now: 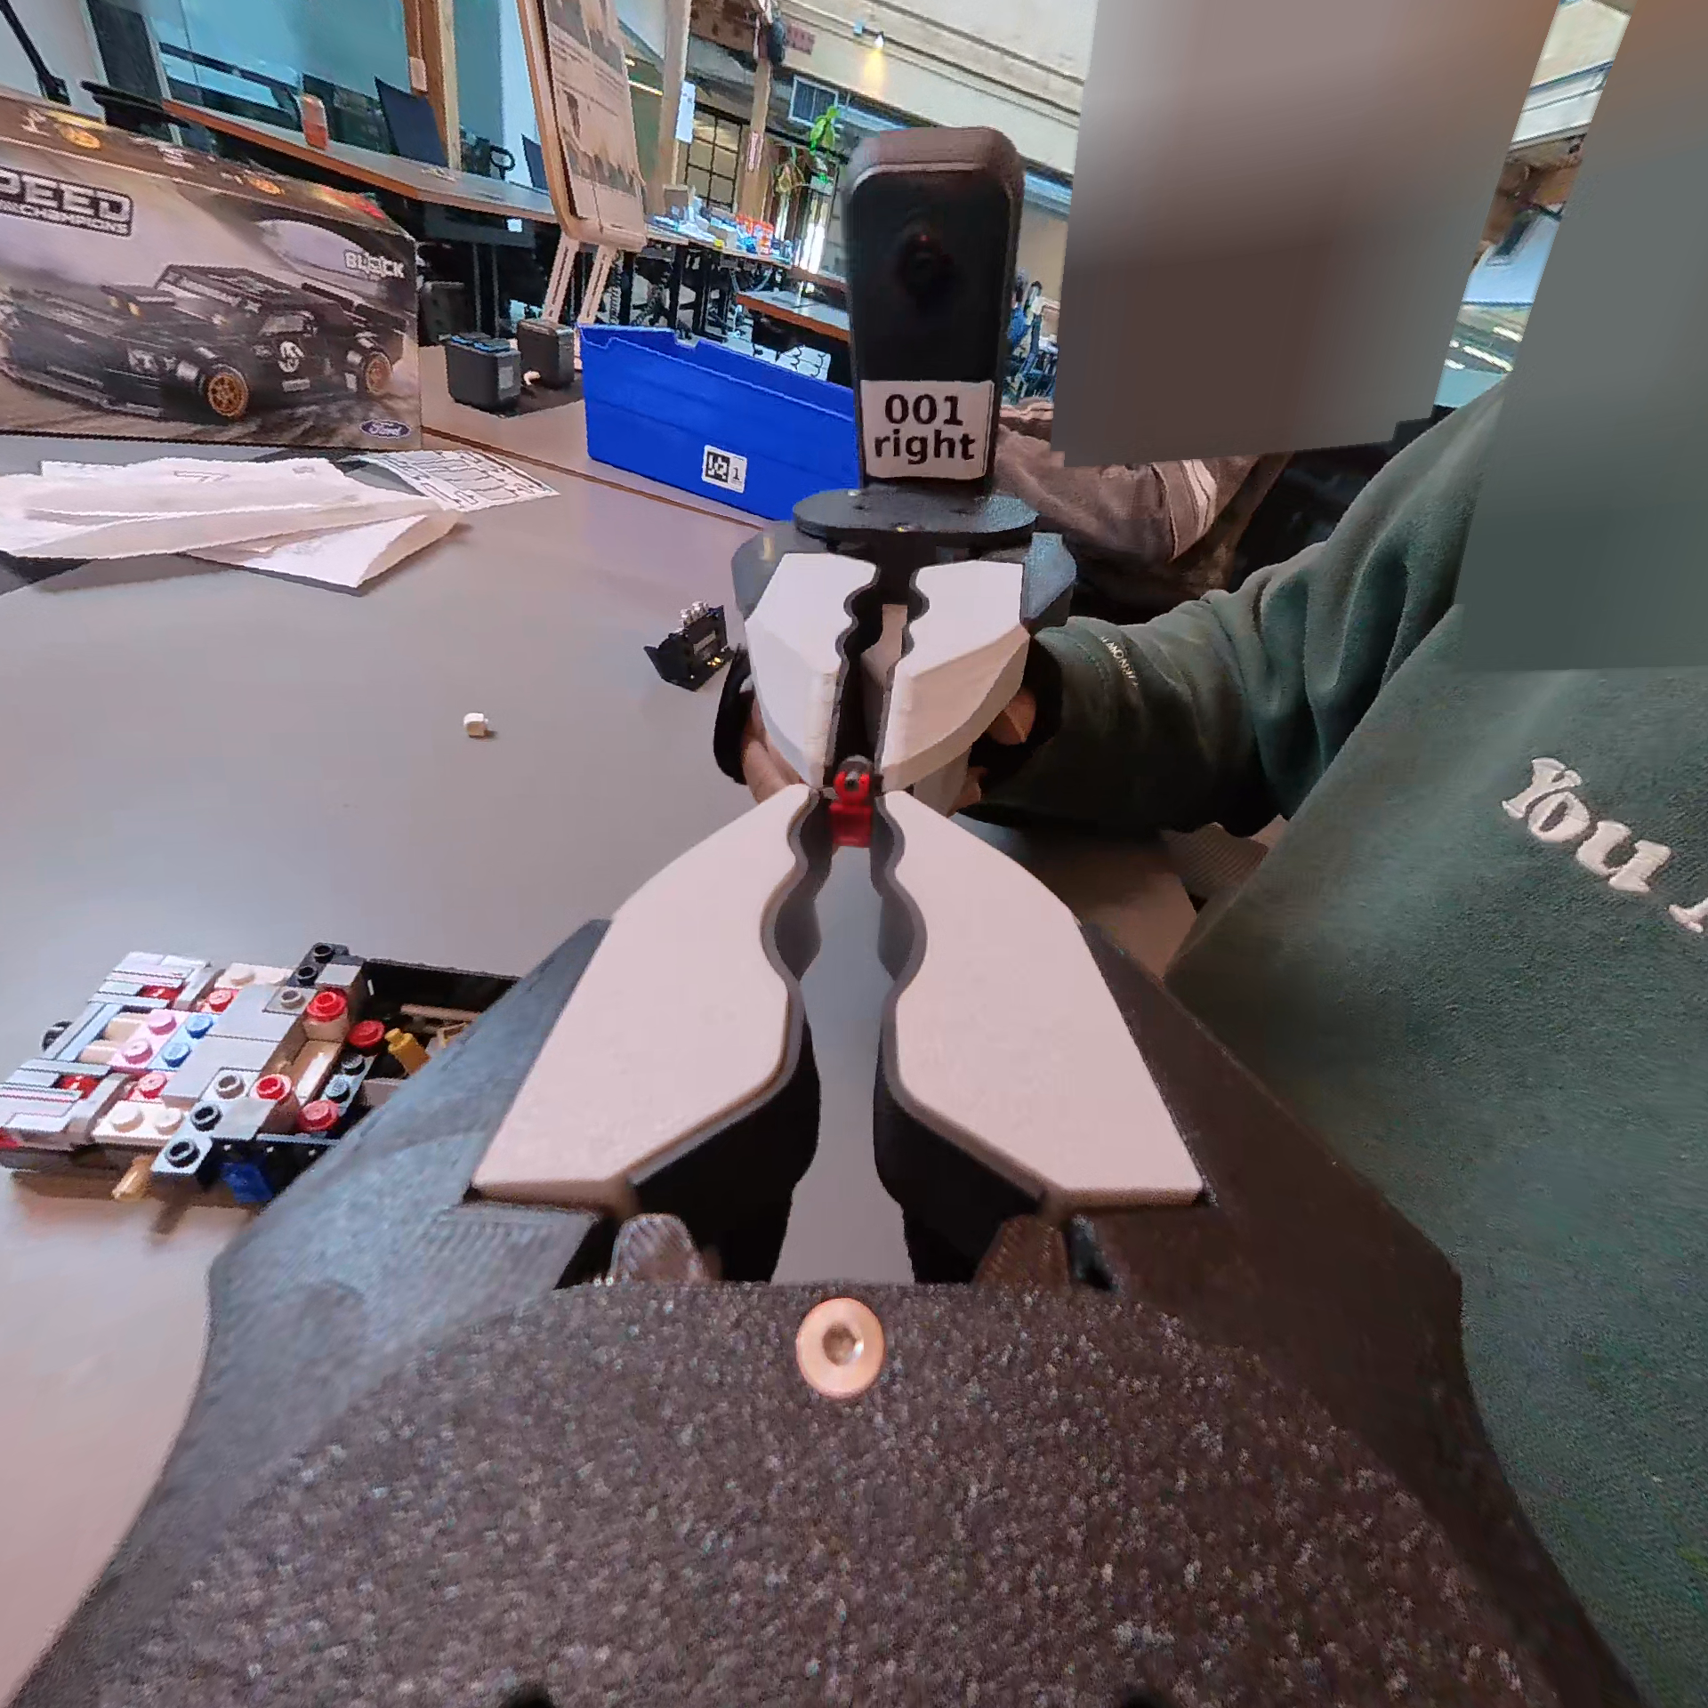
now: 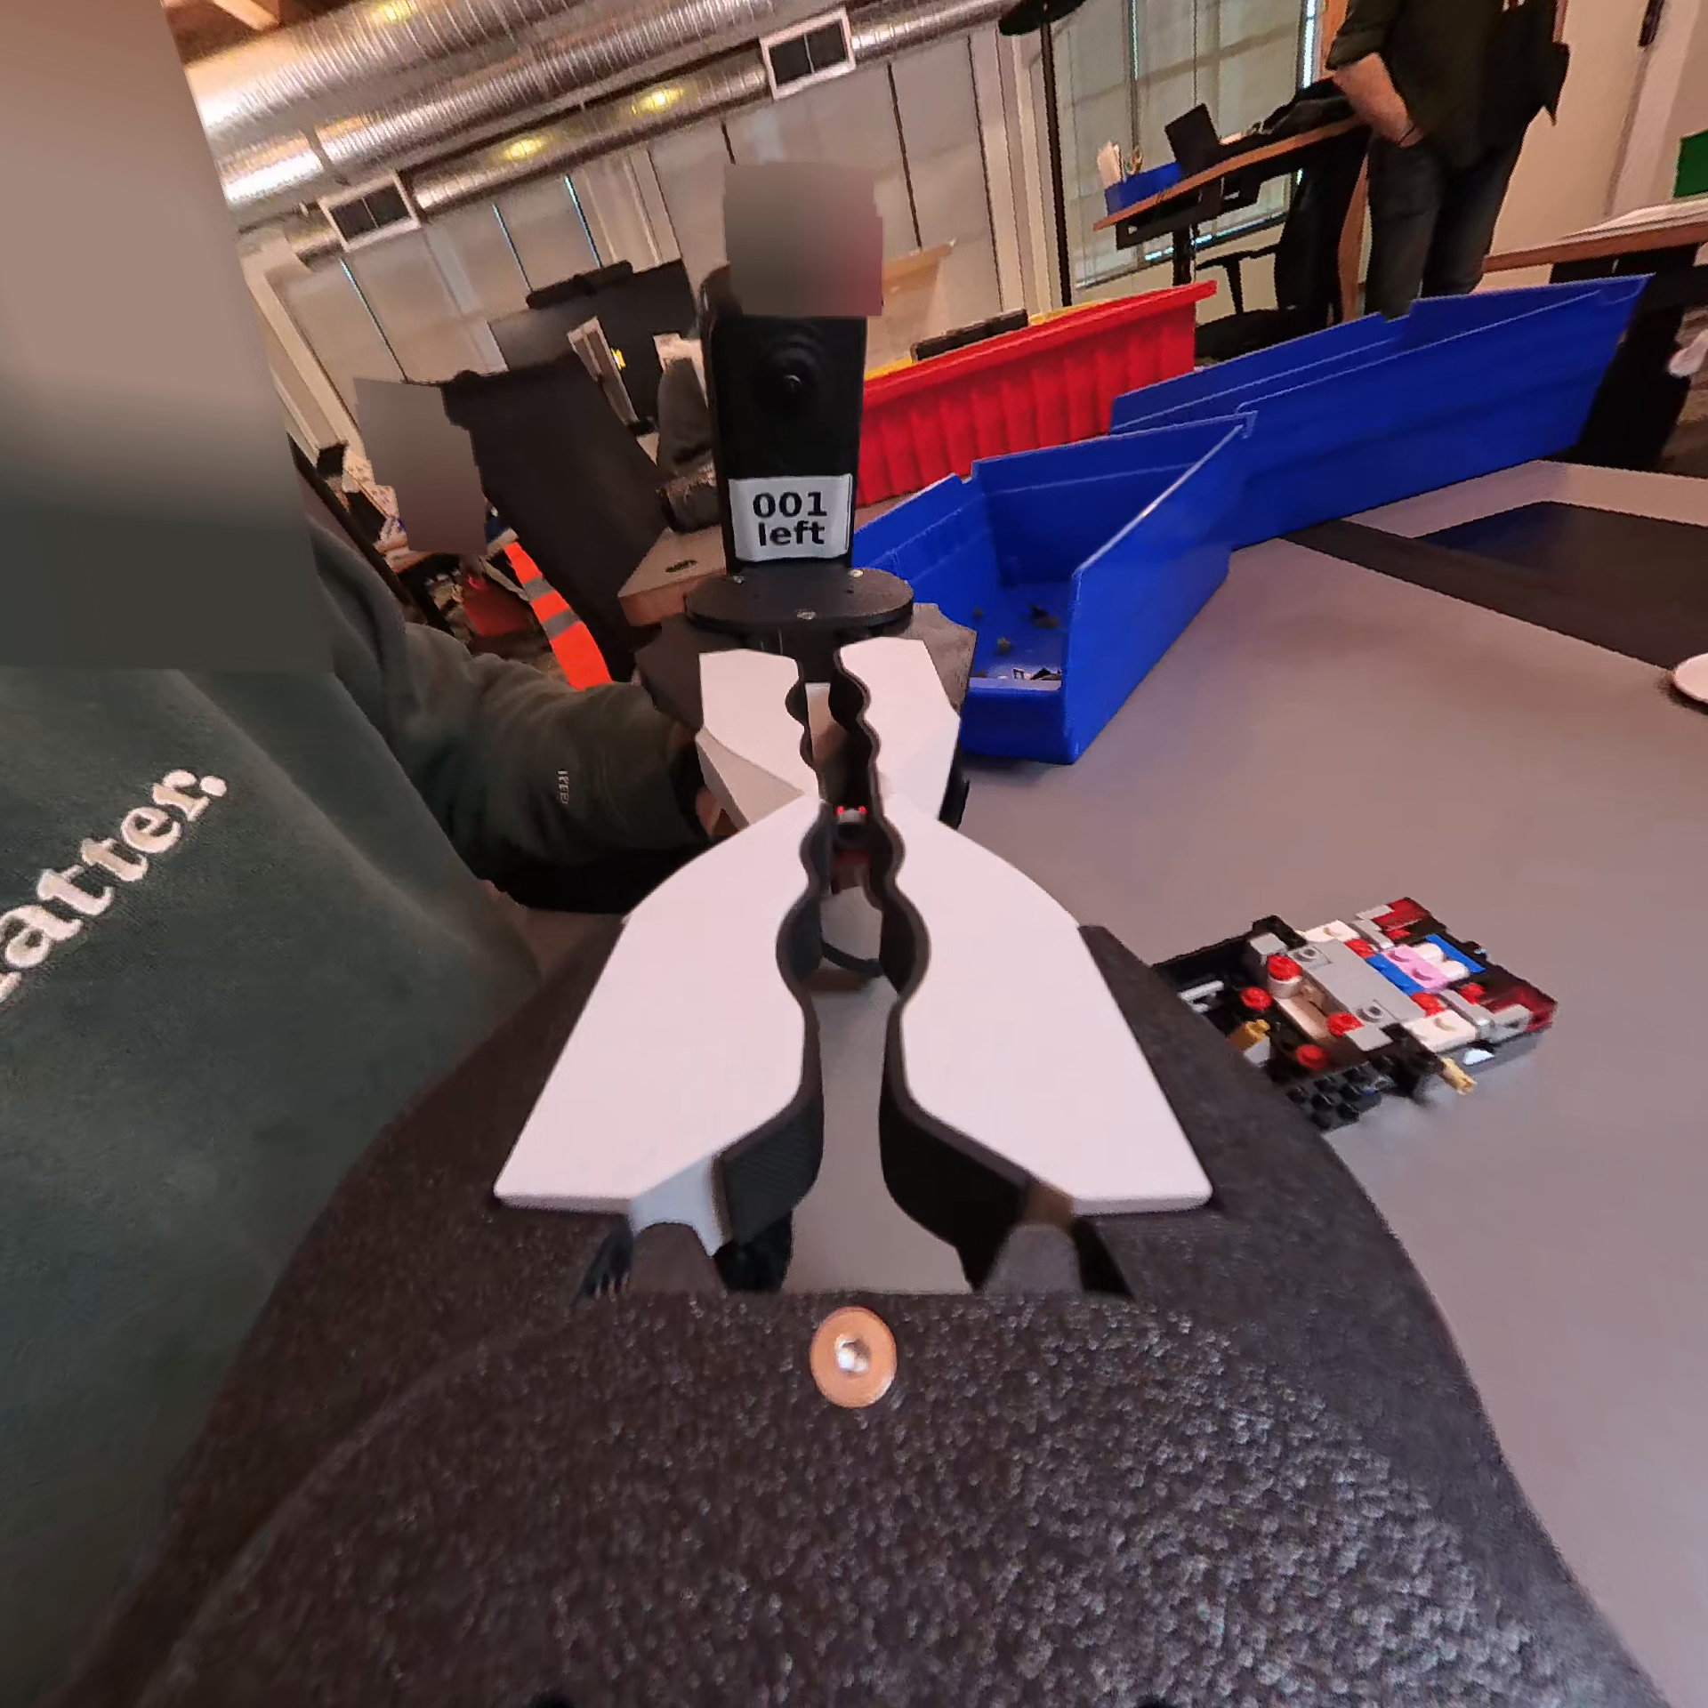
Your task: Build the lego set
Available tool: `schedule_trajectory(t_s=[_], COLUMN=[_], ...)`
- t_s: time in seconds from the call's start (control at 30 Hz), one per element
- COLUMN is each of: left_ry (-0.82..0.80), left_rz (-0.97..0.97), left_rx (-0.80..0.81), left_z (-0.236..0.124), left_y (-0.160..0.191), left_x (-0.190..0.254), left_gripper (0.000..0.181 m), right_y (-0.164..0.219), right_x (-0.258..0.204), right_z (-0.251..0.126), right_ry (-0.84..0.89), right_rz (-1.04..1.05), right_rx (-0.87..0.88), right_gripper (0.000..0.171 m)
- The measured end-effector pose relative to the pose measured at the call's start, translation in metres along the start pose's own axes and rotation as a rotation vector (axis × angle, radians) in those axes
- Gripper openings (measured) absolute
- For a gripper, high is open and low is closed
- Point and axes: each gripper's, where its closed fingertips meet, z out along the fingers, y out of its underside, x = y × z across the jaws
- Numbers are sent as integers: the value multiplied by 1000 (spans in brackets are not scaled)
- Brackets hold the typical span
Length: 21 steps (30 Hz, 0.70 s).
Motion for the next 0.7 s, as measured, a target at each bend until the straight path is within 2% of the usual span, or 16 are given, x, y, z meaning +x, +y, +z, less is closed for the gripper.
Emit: schedule_trajectory(t_s=[0.17, 0.23, 0.4, 0.5, 0.6, 0.7], left_ry=[29, 46, -86, -441, -919, -1232], left_rz=[-43, -109, -27, 164, 203, 88], left_rx=[6, 129, 40, -151, -325, -542], left_z=[-1, -17, -28, -66, -155, -237], left_y=[2, -22, -17, -21, -34, -14], left_x=[-1, -7, -27, -65, -106, -122], left_gripper=[9, 9, 9, 9, 9, 8], right_y=[7, 17, 16, 17, 14, 13], right_x=[3, 12, 14, 20, 18, 14], right_z=[-6, -12, -9, -11, -9, -5], right_ry=[-4, 31, 42, 66, 56, 39], right_rz=[-44, -65, -68, -36, -44, -45], right_rx=[-75, -124, -95, -80, -74, -72], right_gripper=[7, 6, 7, 6, 7, 7])
